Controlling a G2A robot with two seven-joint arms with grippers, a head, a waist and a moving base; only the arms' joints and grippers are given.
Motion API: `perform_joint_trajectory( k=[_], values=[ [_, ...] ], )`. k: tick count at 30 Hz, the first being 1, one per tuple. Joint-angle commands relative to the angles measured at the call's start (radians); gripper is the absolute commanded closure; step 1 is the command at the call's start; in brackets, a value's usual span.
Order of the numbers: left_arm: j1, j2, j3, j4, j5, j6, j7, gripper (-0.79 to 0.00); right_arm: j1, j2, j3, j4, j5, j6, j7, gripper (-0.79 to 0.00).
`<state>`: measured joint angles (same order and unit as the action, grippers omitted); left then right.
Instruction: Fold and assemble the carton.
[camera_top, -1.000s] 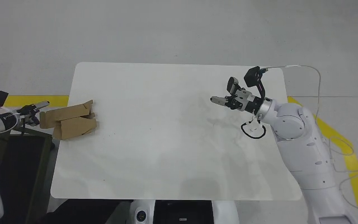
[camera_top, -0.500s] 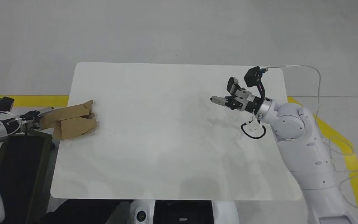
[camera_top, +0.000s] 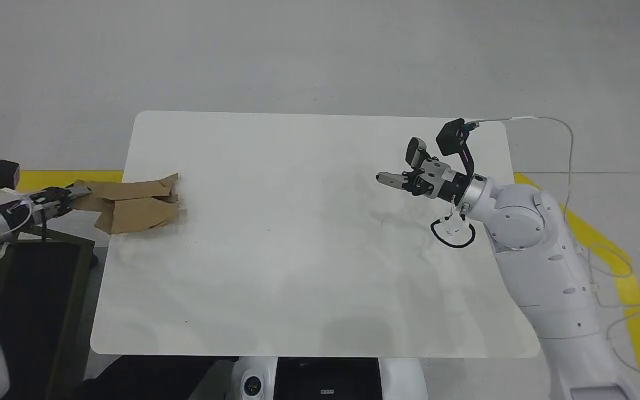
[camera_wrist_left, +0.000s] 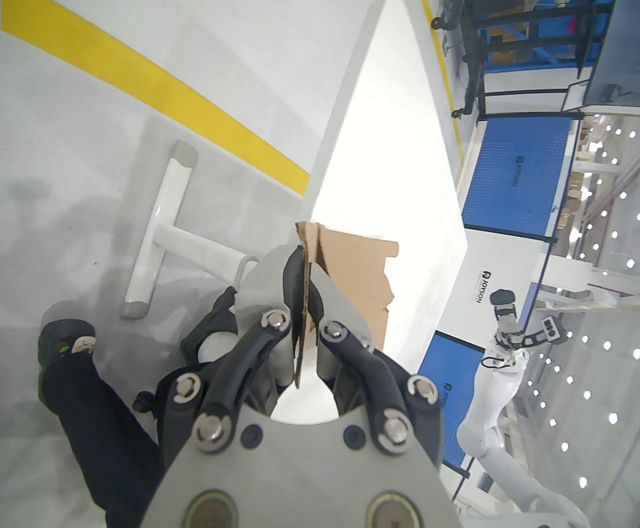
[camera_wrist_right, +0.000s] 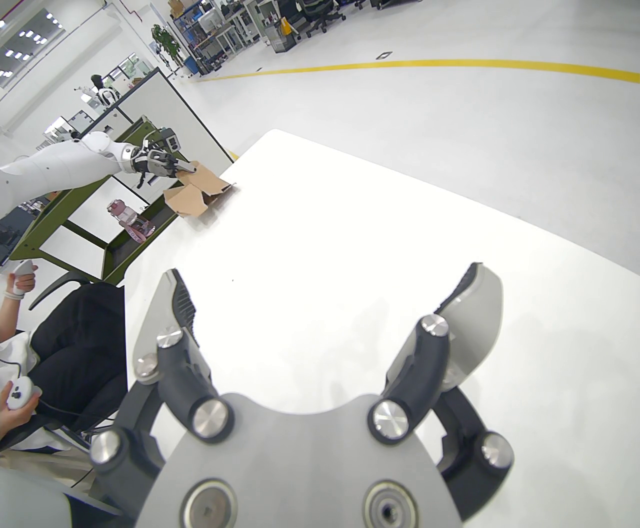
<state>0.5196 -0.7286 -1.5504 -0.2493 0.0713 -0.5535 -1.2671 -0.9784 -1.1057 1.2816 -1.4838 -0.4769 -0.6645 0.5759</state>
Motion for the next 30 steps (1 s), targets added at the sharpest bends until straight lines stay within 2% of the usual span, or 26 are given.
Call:
perform_joint_trajectory(
  k=[1, 2, 14, 22, 30],
  values=[
    [0.005, -0.003, -0.002, -0.025, -0.049, 0.011, -0.011, -0.031, 0.0, 0.0, 0.0, 0.0, 0.0, 0.0, 0.0, -0.785],
    [0.007, -0.005, -0.003, -0.037, -0.077, 0.018, -0.018, 0.0, 0.0, 0.0, 0.0, 0.0, 0.0, 0.0, 0.0, -0.785],
    [0.069, -0.042, 0.061, -0.276, -0.39, 0.067, -0.067, 0.0, 0.0, 0.0, 0.0, 0.0, 0.0, 0.0, 0.0, -0.785],
    [0.067, -0.077, 0.114, -0.362, -0.54, 0.065, -0.064, 0.0, 0.0, 0.0, 0.0, 0.0, 0.0, 0.0, 0.0, -0.785],
    [0.045, -0.123, 0.209, -0.477, -0.585, 0.088, -0.032, 0.0, 0.0, 0.0, 0.0, 0.0, 0.0, 0.0, 0.0, -0.785]
  ],
)
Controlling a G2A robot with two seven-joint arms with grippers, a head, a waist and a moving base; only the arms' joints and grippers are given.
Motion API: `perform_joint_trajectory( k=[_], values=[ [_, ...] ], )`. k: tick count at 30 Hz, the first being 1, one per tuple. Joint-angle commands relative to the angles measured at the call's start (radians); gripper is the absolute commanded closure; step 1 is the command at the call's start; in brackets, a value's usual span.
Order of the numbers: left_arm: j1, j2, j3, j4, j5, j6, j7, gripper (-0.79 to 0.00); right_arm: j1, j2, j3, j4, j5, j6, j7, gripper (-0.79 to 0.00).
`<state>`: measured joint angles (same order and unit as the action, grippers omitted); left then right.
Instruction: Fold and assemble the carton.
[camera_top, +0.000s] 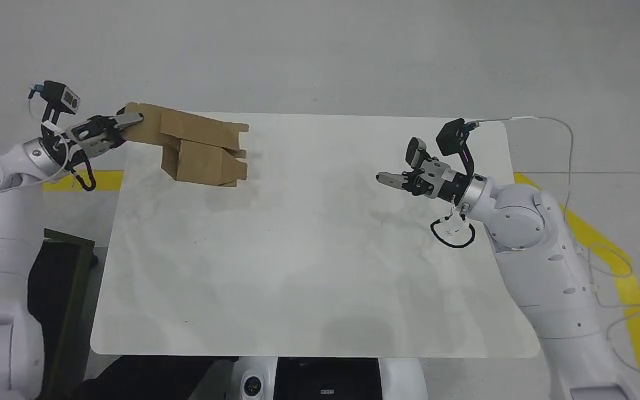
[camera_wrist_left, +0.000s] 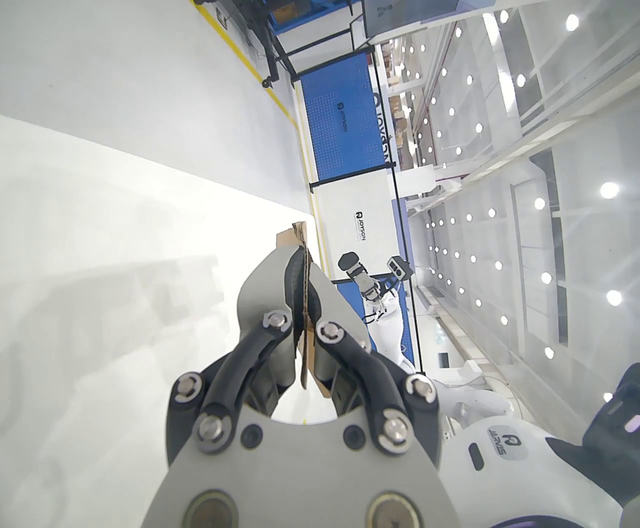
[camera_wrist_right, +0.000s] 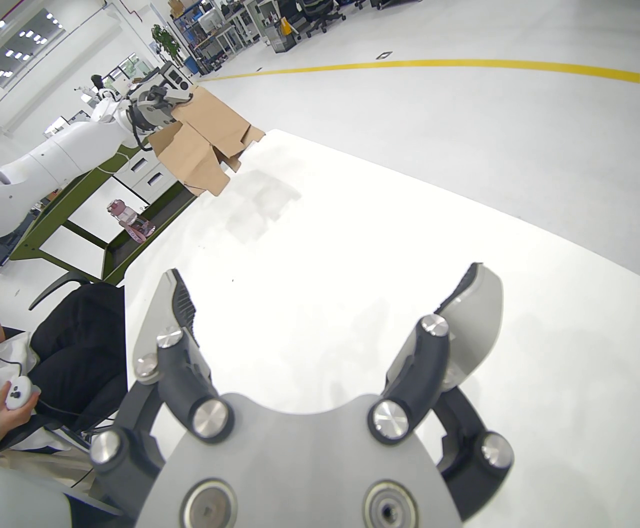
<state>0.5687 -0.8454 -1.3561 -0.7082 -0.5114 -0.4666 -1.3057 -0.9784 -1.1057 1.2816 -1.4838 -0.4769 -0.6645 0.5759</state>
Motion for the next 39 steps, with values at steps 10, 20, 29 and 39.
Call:
perform_joint_trajectory(
  k=[10, 20, 29, 39],
  values=[
    [-0.073, -0.07, 0.175, -0.132, -0.011, 0.014, 0.023, 0.0, 0.0, 0.0, 0.0, 0.0, 0.0, 0.0, 0.0, -0.785],
    [-0.086, -0.129, 0.302, -0.195, -0.053, -0.026, 0.027, 0.0, 0.0, 0.0, 0.0, 0.0, 0.0, 0.0, 0.0, -0.785],
    [-0.014, -0.123, 0.326, -0.303, 0.007, -0.065, 0.017, 0.0, 0.0, 0.0, 0.0, 0.0, 0.0, 0.0, 0.0, -0.785],
    [0.054, -0.095, 0.342, -0.492, 0.003, -0.036, -0.012, 0.0, 0.0, 0.0, 0.0, 0.0, 0.0, 0.0, 0.0, -0.785]
  ],
)
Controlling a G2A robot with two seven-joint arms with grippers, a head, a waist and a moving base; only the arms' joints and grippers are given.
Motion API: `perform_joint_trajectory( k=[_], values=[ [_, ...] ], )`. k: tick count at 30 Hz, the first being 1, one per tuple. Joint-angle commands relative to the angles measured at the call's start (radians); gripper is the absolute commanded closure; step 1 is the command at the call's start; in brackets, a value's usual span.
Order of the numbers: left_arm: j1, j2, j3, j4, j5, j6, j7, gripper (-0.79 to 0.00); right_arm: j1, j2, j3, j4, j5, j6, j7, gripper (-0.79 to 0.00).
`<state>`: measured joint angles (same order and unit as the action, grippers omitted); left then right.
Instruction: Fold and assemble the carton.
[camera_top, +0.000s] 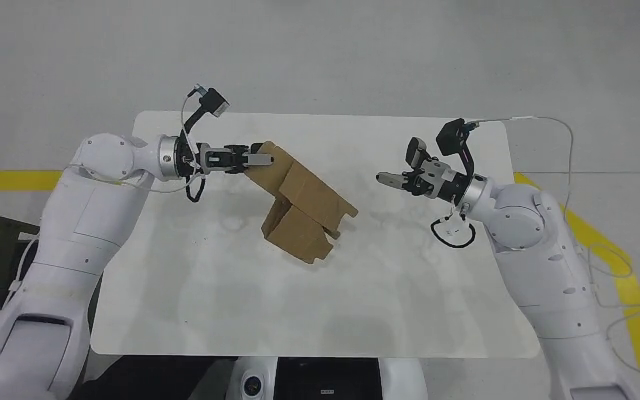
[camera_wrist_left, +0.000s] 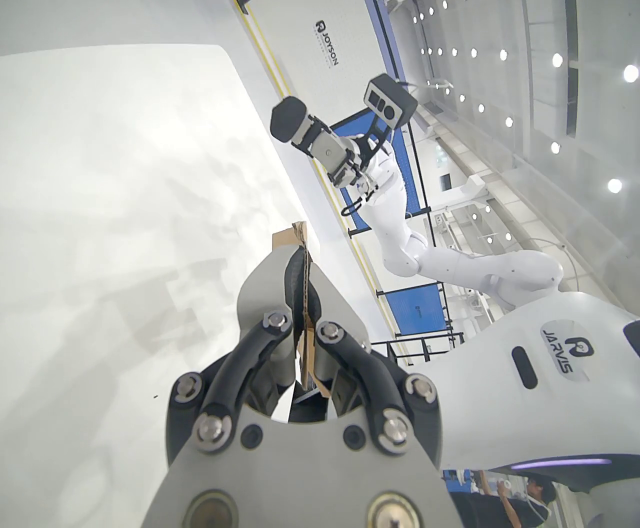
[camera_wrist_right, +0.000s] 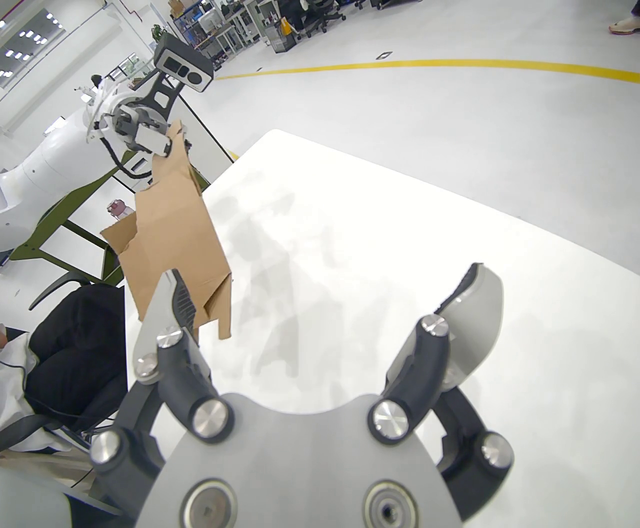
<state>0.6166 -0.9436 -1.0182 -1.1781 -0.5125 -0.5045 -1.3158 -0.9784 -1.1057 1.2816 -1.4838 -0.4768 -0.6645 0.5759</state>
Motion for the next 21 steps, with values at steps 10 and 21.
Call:
perform_joint_trajectory(
  k=[10, 21],
  values=[
    [0.032, 0.036, 0.045, -0.11, 0.012, -0.006, 0.006, 0.0, 0.11, -0.025, -0.188, 0.129, 0.316, -0.133, 0.211, -0.785],
    [0.038, 0.076, 0.112, -0.163, 0.012, -0.037, 0.037, 0.0, 0.295, -0.063, -0.419, 0.276, 0.511, -0.208, 0.372, -0.785]
  ],
)
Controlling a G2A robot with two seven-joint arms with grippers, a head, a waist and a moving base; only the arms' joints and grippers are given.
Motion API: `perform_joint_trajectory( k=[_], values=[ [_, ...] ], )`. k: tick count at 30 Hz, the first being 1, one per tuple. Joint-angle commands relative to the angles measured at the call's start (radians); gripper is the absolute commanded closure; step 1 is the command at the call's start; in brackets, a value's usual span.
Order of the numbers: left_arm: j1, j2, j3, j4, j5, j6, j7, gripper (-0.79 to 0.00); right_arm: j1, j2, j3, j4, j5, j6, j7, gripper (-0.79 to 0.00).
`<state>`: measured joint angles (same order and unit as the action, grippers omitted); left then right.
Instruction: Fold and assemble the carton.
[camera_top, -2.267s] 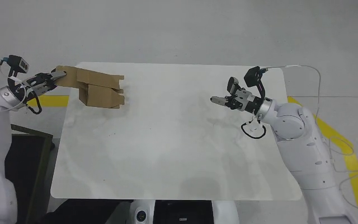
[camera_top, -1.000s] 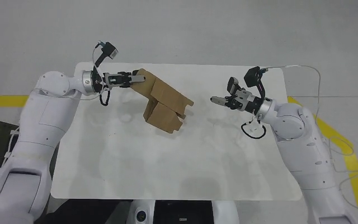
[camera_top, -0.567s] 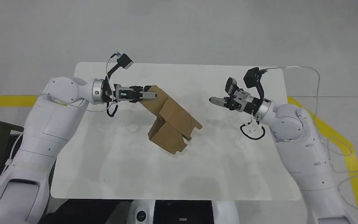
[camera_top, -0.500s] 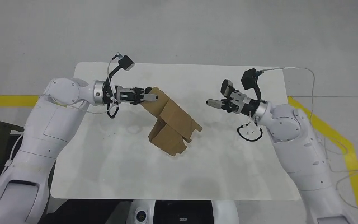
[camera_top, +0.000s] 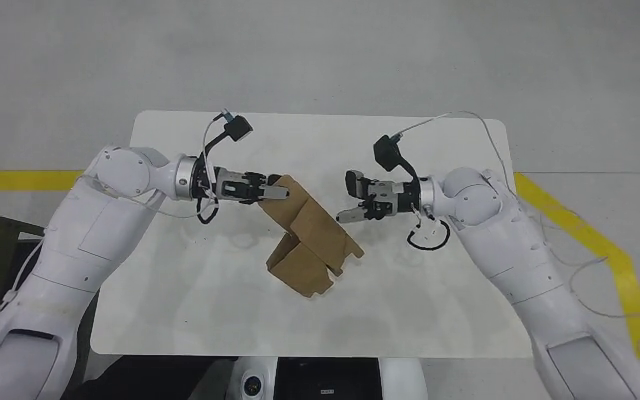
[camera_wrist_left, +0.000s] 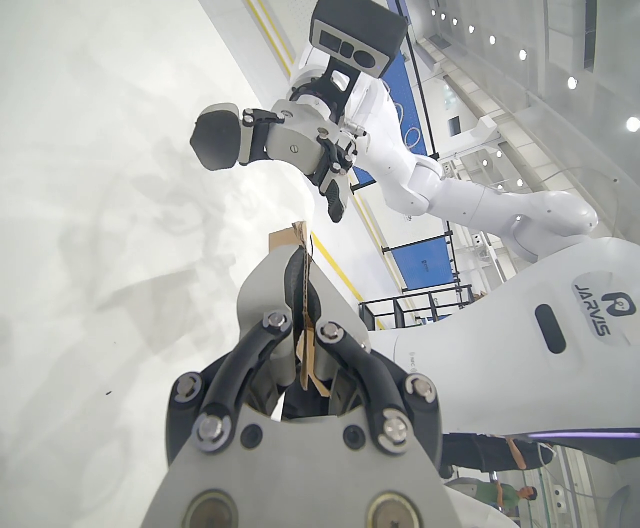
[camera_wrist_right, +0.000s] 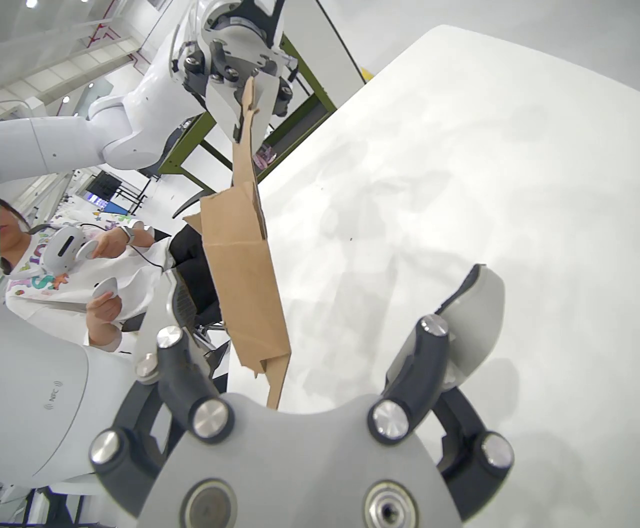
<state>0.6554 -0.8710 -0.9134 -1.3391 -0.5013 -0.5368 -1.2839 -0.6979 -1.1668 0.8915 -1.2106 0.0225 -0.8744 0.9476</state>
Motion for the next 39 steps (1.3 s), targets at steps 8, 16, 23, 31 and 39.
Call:
perform_joint_trajectory(
  k=[8, 16, 23, 31, 39],
  values=[
    [-0.023, 0.027, 0.061, -0.002, -0.02, -0.026, 0.026, 0.0, 0.095, -0.014, -0.207, 0.042, 0.092, -0.037, -0.039, -0.785],
    [-0.044, 0.048, 0.108, -0.003, -0.043, -0.046, 0.047, 0.0, 0.162, -0.015, -0.349, 0.088, 0.161, -0.073, -0.074, -0.502],
    [-0.061, 0.065, 0.145, -0.01, -0.063, -0.06, 0.06, 0.0, 0.212, -0.013, -0.448, 0.118, 0.2, -0.106, -0.108, -0.311],
    [-0.081, 0.082, 0.186, -0.017, -0.071, -0.074, 0.074, 0.0, 0.255, -0.013, -0.537, 0.144, 0.245, -0.138, -0.14, -0.092],
    [-0.103, 0.096, 0.224, -0.012, -0.065, -0.108, 0.108, -0.56, 0.285, -0.019, -0.585, 0.156, 0.299, -0.138, -0.14, 0.0]
  ],
)
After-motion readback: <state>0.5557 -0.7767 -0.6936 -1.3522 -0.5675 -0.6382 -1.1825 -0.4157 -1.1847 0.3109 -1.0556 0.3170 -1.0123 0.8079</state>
